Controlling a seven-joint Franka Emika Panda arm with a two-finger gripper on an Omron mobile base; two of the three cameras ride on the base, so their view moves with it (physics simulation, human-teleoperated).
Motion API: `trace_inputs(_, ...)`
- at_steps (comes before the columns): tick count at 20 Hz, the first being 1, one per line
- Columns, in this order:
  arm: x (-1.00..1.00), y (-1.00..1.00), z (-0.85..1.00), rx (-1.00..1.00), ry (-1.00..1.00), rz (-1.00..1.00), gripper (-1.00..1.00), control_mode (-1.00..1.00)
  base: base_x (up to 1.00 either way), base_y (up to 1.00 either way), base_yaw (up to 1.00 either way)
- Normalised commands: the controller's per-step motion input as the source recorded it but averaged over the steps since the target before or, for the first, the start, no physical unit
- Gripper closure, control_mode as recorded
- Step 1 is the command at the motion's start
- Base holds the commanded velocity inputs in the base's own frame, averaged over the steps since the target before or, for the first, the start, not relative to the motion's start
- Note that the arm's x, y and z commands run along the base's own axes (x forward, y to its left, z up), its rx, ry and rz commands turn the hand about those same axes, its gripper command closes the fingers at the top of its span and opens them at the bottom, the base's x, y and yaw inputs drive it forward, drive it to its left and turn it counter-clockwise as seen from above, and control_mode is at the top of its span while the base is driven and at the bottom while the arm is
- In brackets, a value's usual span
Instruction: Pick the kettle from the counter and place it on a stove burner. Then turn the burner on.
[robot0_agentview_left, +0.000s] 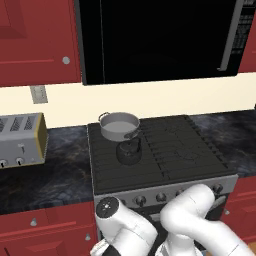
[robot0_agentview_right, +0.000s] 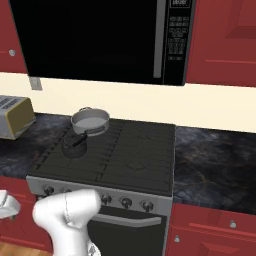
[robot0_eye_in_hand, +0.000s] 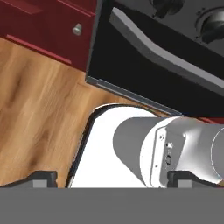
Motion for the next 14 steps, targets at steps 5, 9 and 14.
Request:
trace_inputs(5, -0.92, -0.11, -0.94, 0.22, -0.59, 0.14, -1.00, -1.00, 0.00, 0.00, 0.00)
trace_inputs(9, -0.42, -0.37, -0.23, 0.40, -0.97, 0.00, -1.00, -1.00, 0.00, 0.00, 0.00)
trace_inputs(14, -0.17, -0.48, 0.00, 0.49, -0.91, 0.00, -1.00, -1.00, 0.00, 0.00, 0.00)
